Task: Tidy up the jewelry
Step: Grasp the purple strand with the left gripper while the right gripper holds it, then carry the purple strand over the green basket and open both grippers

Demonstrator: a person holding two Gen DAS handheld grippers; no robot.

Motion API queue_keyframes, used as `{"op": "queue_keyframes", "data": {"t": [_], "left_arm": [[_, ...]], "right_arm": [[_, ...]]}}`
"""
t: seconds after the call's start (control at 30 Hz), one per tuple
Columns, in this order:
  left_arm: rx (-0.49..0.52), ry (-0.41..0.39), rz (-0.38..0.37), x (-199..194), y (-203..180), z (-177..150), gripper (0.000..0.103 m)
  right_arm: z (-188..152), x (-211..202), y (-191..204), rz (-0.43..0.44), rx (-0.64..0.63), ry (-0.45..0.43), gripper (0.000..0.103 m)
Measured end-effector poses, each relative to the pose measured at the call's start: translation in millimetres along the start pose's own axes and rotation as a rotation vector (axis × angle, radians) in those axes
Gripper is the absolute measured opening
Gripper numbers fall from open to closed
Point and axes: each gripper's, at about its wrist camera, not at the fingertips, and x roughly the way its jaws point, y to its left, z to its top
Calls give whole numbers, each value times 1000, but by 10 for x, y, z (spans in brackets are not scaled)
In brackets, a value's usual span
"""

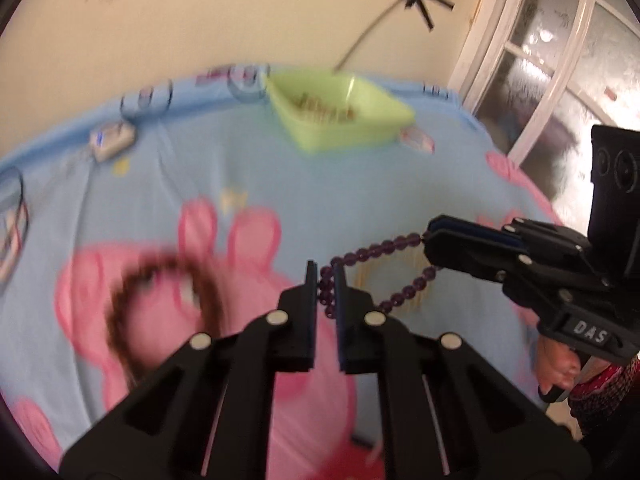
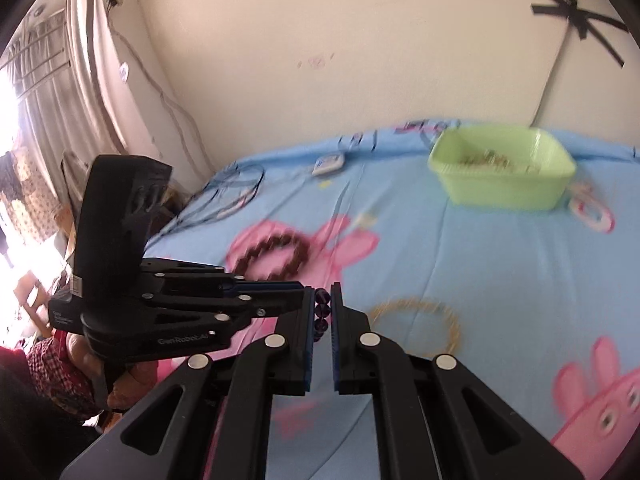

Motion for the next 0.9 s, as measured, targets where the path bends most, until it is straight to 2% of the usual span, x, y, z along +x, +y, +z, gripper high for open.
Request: {"op": "queue_keyframes", "data": {"t": [0.17,0.23,0.37,0.4,0.47,0.5,0.53,0.63,0.7,0.8,0.9], "left_arm": [[30,-60,-4,199,-52,797,7],[36,-75,0,368,-92,1132,7],[43,-81,7,799,-174,1596,8],[46,-75,20,938,-185,1676,14],[29,-52,70,1134,-167,1751,20],[-4,-43,74,1177,-129,1756,20],[-44,-43,39,1156,-83,1729,20],[-69,-66,1,954,-37,1540,20],[-61,-70,-15,752,-32,1304,20],[-42,-41,-27,516,-59,912,20],[-43,6,-41,343,-58,475,20]], "right_arm": [[569,-10,-498,-40,69,-109,0],[769,36,-707,-81,87,-133,0],[1030,164,-1187,-176,152,-159,0],[1086,252,-1351,-199,181,-148,0],[1137,384,-1562,-264,208,-118,0],[1137,425,-1659,-301,224,-105,0],[1112,415,-1718,-309,244,-104,0],[953,226,-1723,-268,277,-149,1],[797,99,-1608,-236,262,-160,4],[562,50,-1410,-159,258,-84,4],[261,73,-1163,-95,251,27,4]]}}
